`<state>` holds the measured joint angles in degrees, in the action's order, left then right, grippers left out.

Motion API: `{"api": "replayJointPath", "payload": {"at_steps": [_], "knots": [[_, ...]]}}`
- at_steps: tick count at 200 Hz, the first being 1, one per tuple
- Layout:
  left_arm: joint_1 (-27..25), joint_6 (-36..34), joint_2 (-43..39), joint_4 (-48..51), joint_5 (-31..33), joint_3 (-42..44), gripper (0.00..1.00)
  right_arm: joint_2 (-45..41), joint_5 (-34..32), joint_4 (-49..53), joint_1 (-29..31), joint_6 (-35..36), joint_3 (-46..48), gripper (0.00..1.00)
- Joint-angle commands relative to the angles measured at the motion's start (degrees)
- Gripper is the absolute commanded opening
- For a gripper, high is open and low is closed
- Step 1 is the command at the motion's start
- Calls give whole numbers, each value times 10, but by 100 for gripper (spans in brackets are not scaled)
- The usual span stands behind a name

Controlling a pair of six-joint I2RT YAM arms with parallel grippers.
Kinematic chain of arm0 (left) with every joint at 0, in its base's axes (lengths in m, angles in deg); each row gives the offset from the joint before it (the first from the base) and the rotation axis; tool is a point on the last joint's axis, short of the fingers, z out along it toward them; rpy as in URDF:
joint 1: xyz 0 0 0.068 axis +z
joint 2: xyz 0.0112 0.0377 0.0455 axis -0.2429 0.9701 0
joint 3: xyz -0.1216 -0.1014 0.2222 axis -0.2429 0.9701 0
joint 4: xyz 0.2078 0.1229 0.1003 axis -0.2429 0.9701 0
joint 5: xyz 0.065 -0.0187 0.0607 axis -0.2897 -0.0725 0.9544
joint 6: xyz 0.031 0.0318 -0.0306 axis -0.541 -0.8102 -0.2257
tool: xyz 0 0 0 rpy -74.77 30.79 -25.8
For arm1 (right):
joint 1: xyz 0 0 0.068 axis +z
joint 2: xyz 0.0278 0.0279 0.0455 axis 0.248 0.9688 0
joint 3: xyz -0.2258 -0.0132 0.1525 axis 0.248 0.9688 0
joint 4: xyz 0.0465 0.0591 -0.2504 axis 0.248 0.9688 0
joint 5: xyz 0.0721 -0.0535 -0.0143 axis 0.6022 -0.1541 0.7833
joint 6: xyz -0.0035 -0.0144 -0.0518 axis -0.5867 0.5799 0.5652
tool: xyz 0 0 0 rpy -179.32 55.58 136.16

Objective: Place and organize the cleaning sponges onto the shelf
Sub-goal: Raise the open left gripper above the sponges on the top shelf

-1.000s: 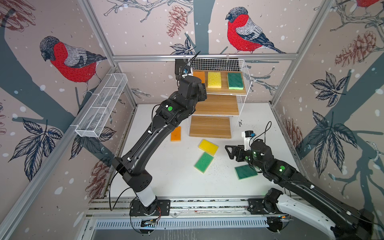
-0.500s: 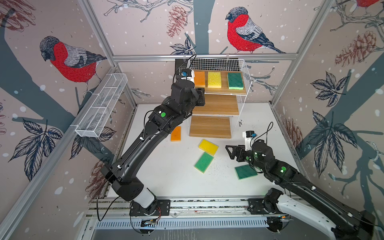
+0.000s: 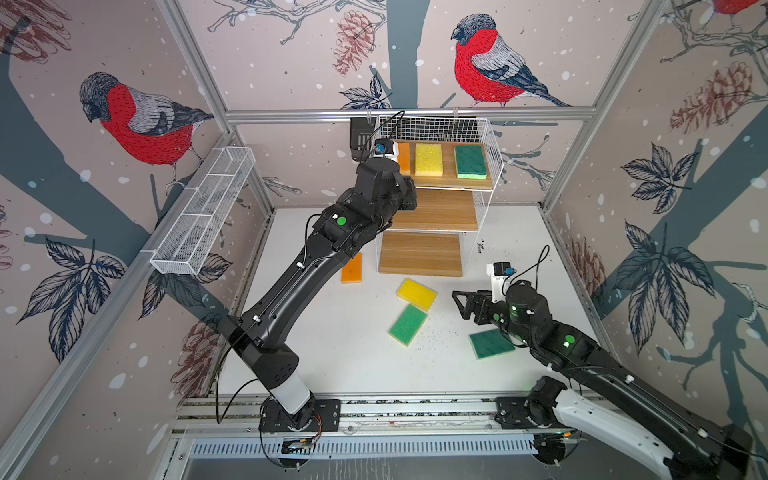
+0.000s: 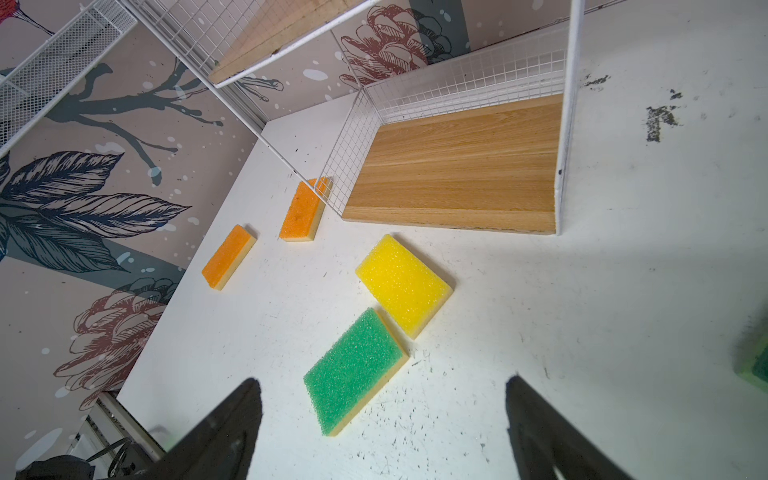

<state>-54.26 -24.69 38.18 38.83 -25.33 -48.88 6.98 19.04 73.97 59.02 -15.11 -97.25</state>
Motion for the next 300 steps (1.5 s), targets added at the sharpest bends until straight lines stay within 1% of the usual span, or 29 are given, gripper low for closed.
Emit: {"api": "replayJointPath", "payload": {"at_steps": [1, 40, 93, 134, 218, 300], "knots": [[1, -7, 10, -24, 17, -13, 18, -1, -9, -2, -1, 10, -1, 92], [5, -7, 20, -25, 34, -18, 18, 0, -10, -6, -3, 15, 1, 92], [10, -5, 27, -34, 38, -18, 19, 7, -8, -10, -6, 18, 3, 92], [11, -4, 43, -25, 51, -38, 19, 6, -6, -12, -6, 20, 7, 92], [11, -3, 47, -28, 84, -38, 19, 9, -4, -13, -12, 23, 11, 92], [12, 0, 55, -30, 101, -38, 19, 5, -3, -9, -14, 23, 13, 92]]}}
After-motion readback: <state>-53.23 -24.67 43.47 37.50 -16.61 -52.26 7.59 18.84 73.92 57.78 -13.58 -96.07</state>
